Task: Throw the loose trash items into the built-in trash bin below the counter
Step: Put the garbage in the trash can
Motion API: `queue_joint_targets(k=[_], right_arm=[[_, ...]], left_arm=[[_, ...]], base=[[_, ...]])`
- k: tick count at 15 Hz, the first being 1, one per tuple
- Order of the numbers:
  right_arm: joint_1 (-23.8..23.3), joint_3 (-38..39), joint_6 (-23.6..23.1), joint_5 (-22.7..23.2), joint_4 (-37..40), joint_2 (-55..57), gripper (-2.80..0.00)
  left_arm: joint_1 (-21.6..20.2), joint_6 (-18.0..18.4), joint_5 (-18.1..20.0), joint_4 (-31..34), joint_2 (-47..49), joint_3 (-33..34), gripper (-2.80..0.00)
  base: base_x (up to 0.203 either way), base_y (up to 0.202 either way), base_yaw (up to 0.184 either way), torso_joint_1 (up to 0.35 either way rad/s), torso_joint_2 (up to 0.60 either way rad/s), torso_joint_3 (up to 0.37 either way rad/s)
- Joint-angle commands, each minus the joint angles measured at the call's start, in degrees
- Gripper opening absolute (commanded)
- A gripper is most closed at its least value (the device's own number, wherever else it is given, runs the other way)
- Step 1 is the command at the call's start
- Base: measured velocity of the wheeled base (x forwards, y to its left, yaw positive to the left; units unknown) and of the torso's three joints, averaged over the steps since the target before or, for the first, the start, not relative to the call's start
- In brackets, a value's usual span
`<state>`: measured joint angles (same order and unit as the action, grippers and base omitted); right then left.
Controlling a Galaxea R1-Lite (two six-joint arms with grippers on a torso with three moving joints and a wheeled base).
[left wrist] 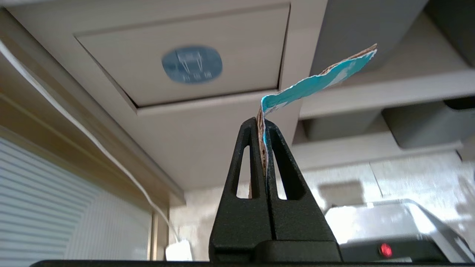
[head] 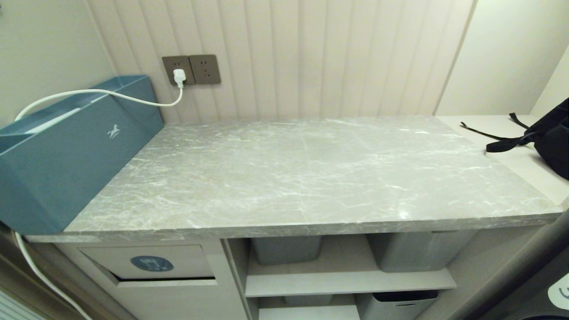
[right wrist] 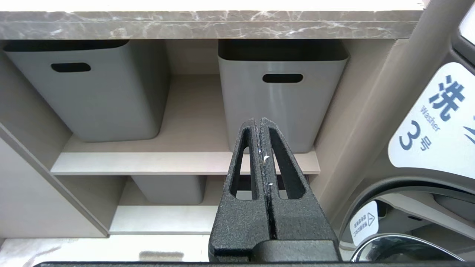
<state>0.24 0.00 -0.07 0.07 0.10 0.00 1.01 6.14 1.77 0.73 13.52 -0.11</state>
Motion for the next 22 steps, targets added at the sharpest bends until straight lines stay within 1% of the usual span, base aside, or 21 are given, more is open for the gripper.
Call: queue_joint_targets(k=[1, 3, 11, 14, 22], right_arm=[[0.0, 0.0, 0.0, 0.0, 0.0, -0.1, -2.80], [0.0, 0.0, -0.1, 0.1, 0.0, -0.1, -2.80], [0.0, 0.0, -0.2, 0.1, 0.0, 0.0, -2.80], [0.0, 0.0, -0.1, 0.1, 0.0, 0.0, -2.80], [0.0, 0.0, -0.2, 0.1, 0.0, 0.0, -2.80]], left_arm=[[-0.5, 0.2, -0.1, 0.1, -6.8, -0.1, -2.80], [-0.6, -0.1, -0.2, -0.1, -13.3, 0.0, -2.80], [-0.7, -1.0, -0.4, -0.3, -13.5, 0.1, -2.80], [-0.7, -1.0, -0.4, -0.2, -13.5, 0.1, -2.80], [-0.7, -1.3, -0.5, -0.3, -13.5, 0.1, -2.80]], base=[[0.000, 0.000, 0.000, 0.000, 0.00, 0.000], [0.000, 0.000, 0.000, 0.000, 0.00, 0.000], [0.000, 0.000, 0.000, -0.001, 0.00, 0.004], [0.000, 0.000, 0.000, -0.156, 0.36, 0.201], [0.000, 0.000, 0.000, -0.209, 0.49, 0.281]])
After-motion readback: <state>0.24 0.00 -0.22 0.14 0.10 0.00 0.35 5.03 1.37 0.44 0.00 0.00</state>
